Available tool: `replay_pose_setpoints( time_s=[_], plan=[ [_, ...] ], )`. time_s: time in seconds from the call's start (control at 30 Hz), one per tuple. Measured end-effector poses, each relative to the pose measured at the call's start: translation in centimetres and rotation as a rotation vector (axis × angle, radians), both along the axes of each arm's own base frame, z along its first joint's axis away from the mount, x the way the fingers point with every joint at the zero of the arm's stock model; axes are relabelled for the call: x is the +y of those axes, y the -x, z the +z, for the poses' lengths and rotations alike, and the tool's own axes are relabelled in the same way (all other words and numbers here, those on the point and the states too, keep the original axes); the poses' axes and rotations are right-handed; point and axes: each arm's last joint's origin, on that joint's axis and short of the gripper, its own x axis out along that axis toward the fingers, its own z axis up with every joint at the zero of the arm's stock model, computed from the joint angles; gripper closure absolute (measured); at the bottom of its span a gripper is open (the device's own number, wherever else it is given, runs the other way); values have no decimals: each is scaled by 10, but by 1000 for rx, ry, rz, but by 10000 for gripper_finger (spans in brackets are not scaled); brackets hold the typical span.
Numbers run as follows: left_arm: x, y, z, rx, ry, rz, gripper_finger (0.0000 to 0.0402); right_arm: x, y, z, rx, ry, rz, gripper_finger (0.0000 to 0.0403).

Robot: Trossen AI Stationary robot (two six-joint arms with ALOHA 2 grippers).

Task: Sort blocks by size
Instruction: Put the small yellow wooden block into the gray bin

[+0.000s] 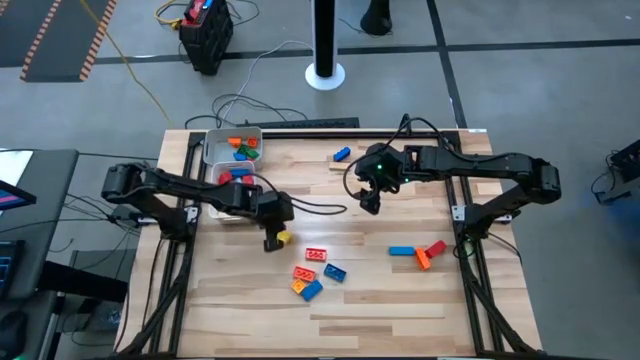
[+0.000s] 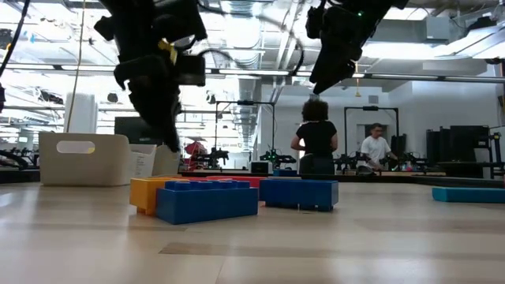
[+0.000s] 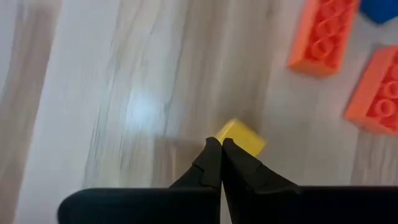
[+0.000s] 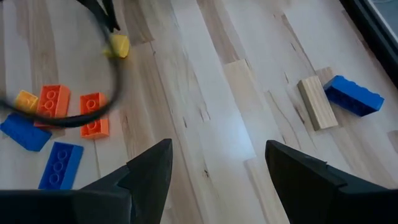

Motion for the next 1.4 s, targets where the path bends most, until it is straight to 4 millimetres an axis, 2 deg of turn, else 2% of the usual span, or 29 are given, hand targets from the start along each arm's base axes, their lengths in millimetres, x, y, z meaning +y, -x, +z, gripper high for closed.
replay_pose_setpoints(
  time_s=[0.13,0.43,0.53,0.6,0.73,0.9,1.23,1.4],
  plan=[
    [-4,3,-4,52,58,10,361,-2,-2,2,-29,14,2,119],
    [-14,0,-5,35,82,-29,176,-9,-5,6,-84,69,28,119],
    [-14,-4,-12,48,61,-73,133,-9,-6,8,-100,81,34,119],
    [-15,-9,-19,48,45,-106,119,-8,-7,8,-107,91,48,119],
    [-13,-17,-32,50,34,-124,117,-7,-6,7,-87,84,53,119],
    [-13,-19,-38,64,11,-174,142,-5,-4,4,-47,71,58,119],
    [-13,-14,-40,119,-32,-276,242,-4,-4,4,-59,44,27,119],
    [-11,-15,-39,115,-25,-258,286,-5,-5,5,-78,28,3,119]
  ],
)
